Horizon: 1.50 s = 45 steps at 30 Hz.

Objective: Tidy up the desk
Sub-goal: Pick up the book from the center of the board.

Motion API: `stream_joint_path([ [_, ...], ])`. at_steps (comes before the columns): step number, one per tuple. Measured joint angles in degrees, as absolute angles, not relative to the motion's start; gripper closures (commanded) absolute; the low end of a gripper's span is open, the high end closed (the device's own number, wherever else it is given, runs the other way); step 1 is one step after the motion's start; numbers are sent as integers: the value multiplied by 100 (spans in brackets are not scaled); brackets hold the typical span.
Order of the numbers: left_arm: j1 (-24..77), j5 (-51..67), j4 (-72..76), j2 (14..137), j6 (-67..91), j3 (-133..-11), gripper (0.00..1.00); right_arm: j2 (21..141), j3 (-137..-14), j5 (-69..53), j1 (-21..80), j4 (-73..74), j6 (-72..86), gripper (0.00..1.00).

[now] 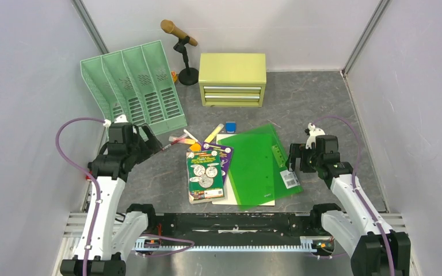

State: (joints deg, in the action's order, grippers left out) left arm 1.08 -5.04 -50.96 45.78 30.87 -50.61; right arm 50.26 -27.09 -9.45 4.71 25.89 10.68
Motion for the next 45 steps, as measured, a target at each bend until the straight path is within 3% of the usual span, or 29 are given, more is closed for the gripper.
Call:
stream_joint_path([
  [16,108,2578,-4565,4495,2482,-5019,0,4814,-2523,-1649,471,2600,1262,2],
  [36,108,3017,-4097,5559,3542,-3485,0,4193,-2062,-3439,475,2593,1439,1],
  [45,176,3138,-4005,5680,3964,-3229,0,3719,-2370,-3177,515,3183,1564,1],
])
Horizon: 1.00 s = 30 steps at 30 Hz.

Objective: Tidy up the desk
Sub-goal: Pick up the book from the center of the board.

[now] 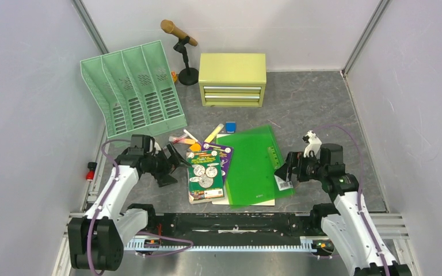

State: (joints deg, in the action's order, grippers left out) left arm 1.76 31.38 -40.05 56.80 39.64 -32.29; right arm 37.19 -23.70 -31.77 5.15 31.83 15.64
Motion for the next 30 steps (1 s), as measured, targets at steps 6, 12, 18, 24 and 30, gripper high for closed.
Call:
stream_joint_path([
  [6,1063,2335,-4117,5765,4136,-3245,0,3642,-3061,-2445,526,3717,1463,1],
  [12,1848,1890,-4056,6104,4405,-3194,0,3848,-3573,-2060,526,3966,1210,1],
  [18,2152,2014,-3653,5878,4801,-2672,0,3787,-3083,-2853,539,3642,1441,1],
  [24,2196,2366,-3107,5655,5142,-2255,5,3625,-2379,-3511,773,3212,2036,1],
  [30,2303,2613,-2534,5542,5443,-1973,28,3566,-2333,-3667,1160,2891,2386,1],
])
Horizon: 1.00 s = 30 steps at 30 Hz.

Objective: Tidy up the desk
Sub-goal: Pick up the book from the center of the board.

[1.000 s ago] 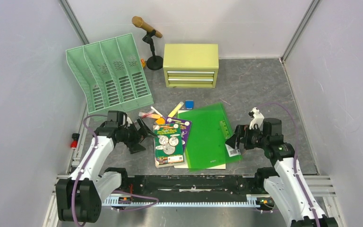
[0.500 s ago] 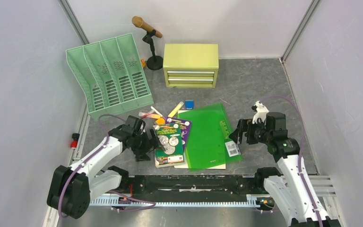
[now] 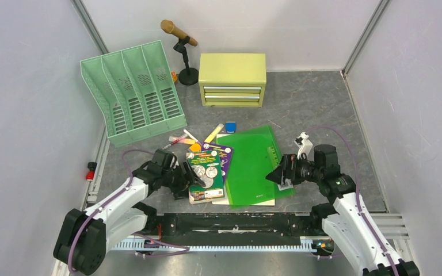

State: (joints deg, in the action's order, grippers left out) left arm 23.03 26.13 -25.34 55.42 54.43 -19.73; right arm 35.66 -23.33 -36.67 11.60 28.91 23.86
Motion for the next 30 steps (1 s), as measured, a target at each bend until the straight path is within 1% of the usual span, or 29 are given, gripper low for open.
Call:
stream_joint_path([
  [5,2327,2744,-2233,5262,5618,-1796,56,3625,-2333,-3664,1380,2729,2526,2],
  [9,2329,2886,-2134,5057,5721,-1785,71,3752,-2425,-3640,1483,2770,2523,1],
  [14,2329,2912,-2272,4622,5763,-1806,80,3911,-2799,-3601,1529,2842,2416,1],
  [18,2338,2910,-2655,4292,5765,-1911,88,3983,-2969,-3610,1544,2816,2370,1],
  [21,2340,2910,-2873,4069,5776,-2049,97,4027,-2971,-3645,1590,2777,2379,1],
  [26,2340,2880,-3103,3907,5824,-2403,98,4099,-2982,-3651,1723,2694,2401,1],
  [30,2340,2906,-2967,3704,5857,-2589,98,4180,-2989,-3736,1935,2506,2528,1],
])
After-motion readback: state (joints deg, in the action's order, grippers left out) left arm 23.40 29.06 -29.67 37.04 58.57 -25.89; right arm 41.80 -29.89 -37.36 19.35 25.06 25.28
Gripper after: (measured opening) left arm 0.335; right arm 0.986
